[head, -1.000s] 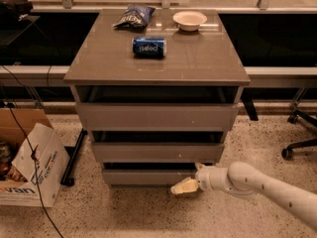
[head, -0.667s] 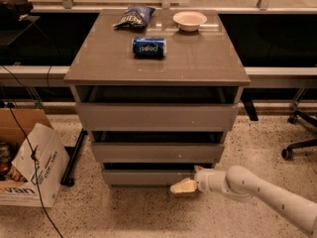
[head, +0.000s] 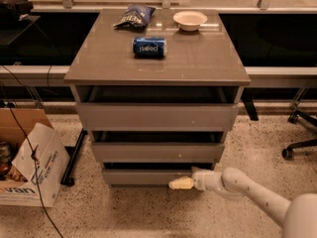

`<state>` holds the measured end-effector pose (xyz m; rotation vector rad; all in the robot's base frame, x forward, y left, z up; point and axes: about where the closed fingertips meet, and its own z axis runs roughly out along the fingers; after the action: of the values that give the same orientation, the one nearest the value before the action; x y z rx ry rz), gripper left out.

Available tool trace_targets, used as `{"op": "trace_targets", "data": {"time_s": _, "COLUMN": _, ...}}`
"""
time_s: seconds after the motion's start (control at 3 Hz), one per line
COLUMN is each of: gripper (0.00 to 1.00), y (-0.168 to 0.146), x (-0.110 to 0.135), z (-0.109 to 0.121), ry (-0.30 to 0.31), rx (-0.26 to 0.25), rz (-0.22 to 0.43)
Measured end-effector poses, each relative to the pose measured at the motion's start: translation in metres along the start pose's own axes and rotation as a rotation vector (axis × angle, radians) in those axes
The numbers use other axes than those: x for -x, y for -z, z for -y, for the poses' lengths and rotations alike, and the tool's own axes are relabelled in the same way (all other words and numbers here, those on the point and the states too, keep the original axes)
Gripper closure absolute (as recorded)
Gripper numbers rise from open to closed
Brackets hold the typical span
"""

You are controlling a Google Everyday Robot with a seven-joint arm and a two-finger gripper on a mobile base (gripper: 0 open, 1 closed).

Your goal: Open bottom drawer

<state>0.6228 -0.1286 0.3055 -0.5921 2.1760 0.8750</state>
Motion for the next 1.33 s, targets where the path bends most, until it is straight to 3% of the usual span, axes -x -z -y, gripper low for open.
{"op": "trace_targets", "data": {"time_s": 0.67, "gripper": 0.0, "y": -0.034, "x": 0.004, "z": 0.047, "ry": -0.037, "rx": -0.002, "rz": 0.043}}
{"op": "trace_targets", "data": {"time_s": 1.0, "gripper": 0.0, "y": -0.055, "x": 0.003, "z": 0.061, "ry": -0.048, "rx": 0.013, "rz": 0.035}}
{"op": "trace_targets", "data": {"time_s": 1.33, "gripper": 0.27, "y": -0.071, "x": -0.018, "z": 0.067, "ry": -0.082, "rx": 0.018, "rz": -0.02}}
